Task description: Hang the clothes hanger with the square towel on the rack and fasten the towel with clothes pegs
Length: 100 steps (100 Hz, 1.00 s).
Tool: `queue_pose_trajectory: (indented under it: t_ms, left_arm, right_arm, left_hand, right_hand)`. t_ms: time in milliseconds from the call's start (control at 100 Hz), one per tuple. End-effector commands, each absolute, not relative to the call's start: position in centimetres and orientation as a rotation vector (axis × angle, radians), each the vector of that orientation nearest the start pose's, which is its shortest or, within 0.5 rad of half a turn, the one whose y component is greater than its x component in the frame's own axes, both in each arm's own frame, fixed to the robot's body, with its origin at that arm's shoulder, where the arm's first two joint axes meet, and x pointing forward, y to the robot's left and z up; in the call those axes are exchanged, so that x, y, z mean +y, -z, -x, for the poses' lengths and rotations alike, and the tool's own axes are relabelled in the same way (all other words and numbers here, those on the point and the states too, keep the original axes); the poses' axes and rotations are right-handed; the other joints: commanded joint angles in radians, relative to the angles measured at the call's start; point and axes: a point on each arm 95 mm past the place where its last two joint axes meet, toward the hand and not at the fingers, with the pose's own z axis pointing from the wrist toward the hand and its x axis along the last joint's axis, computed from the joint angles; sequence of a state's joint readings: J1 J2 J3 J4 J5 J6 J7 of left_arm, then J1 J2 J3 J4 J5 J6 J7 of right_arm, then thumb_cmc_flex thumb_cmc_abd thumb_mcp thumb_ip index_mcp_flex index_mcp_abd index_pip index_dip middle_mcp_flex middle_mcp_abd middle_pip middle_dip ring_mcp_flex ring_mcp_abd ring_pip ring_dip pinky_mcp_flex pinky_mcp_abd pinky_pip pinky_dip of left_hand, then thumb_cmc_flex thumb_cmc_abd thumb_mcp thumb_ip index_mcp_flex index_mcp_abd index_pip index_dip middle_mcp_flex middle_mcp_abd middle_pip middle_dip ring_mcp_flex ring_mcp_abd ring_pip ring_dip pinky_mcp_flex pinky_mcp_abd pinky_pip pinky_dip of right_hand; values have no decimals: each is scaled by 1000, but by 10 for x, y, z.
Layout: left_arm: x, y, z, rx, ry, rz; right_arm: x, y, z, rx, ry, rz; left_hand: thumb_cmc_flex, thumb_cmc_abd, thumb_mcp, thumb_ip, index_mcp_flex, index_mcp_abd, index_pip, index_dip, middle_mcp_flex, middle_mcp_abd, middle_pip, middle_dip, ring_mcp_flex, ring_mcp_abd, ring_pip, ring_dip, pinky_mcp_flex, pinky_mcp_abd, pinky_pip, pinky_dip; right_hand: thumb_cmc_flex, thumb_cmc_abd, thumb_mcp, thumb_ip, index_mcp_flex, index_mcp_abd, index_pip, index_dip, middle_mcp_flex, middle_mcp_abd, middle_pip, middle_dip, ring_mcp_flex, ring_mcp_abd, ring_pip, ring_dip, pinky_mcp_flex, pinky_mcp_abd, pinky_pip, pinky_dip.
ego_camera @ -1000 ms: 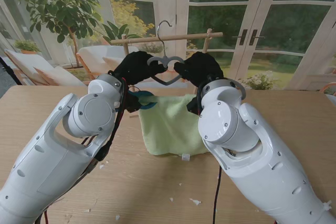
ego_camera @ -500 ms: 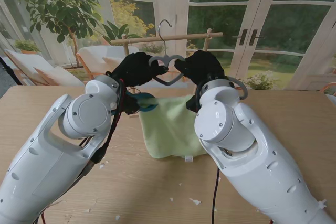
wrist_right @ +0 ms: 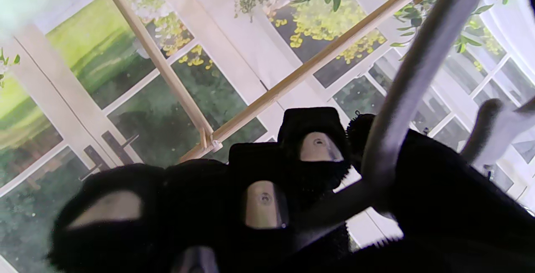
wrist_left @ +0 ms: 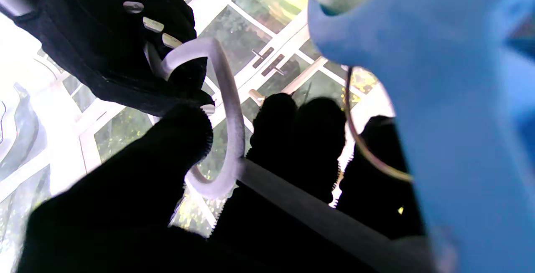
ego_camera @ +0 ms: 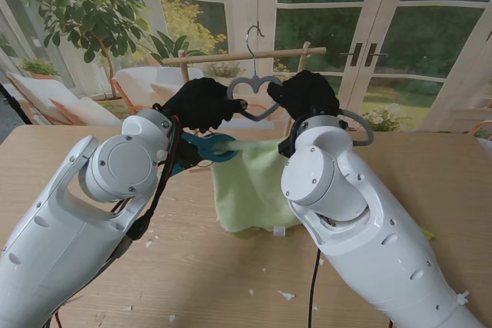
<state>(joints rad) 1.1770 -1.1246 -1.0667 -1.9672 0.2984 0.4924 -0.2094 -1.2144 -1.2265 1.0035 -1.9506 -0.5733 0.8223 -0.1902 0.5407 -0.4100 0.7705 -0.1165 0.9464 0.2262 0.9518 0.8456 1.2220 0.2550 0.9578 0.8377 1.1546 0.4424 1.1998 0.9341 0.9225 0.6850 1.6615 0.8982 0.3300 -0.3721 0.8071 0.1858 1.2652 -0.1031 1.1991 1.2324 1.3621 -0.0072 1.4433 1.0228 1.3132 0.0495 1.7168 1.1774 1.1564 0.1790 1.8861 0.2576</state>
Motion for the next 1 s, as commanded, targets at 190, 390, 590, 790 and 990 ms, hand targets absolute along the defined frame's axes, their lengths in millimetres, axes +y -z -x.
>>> queue_pose_trajectory:
  t_ms: [190, 390, 590, 790, 990]
  left_arm:
    - [-100, 107, -428, 1233, 1973, 1686]
    - [-105, 109, -432, 1186, 1964, 1687]
    - [-107, 110, -435, 1160, 1984, 1673]
    - [-105, 109, -435, 1159, 1979, 1673]
    - [-106, 109, -434, 1155, 1968, 1691]
  right_arm:
    - [87, 111, -425, 659, -1708, -1528]
    - [92, 111, -423, 687, -1727, -1520]
    - [92, 111, -422, 717, -1738, -1521]
    - [88, 113, -420, 743, -1763, -1487]
    - [85, 112, -413, 796, -1777, -1430]
  left_hand:
    - [-56, -45, 50, 5, -101, -93, 353, 420, 28, -281, 463, 235, 112, -234, 458, 67, 148, -212, 429, 20]
    - [-46, 33, -13, 30, 98, -148, 507, 538, 120, -318, 590, 258, 115, -323, 666, 4, 154, -244, 432, 292]
    - [8, 104, -14, 69, 208, -153, 500, 594, 118, -282, 667, 241, 111, -303, 686, 19, 144, -191, 432, 372]
    - [36, 150, -31, 76, 216, -147, 492, 623, 117, -265, 682, 243, 110, -292, 691, 38, 139, -169, 433, 401]
    - [56, 176, -61, 75, 217, -153, 492, 644, 117, -262, 690, 247, 110, -291, 692, 54, 137, -158, 433, 418]
  right_hand:
    - [35, 121, 22, -6, 13, 25, 32, 33, 85, 51, 61, 10, -3, -90, 133, 74, 99, -311, 208, 1022]
    - [14, 119, 17, -11, 3, 11, 19, 26, 84, 52, 39, 0, -2, -80, 124, 57, 100, -311, 208, 998]
    - [-80, 107, 4, -40, -88, 29, -73, -28, -13, 104, -57, -38, -3, 5, 95, -145, 95, -282, 208, 842]
    - [-111, 55, -53, -97, -303, 96, -325, -206, -263, 146, -309, -238, -89, 184, -336, -449, 28, -93, 70, 377]
    - [-134, 9, -106, -177, -514, 165, -626, -477, -505, 147, -618, -532, -403, 192, -725, -560, -323, 70, -209, 433]
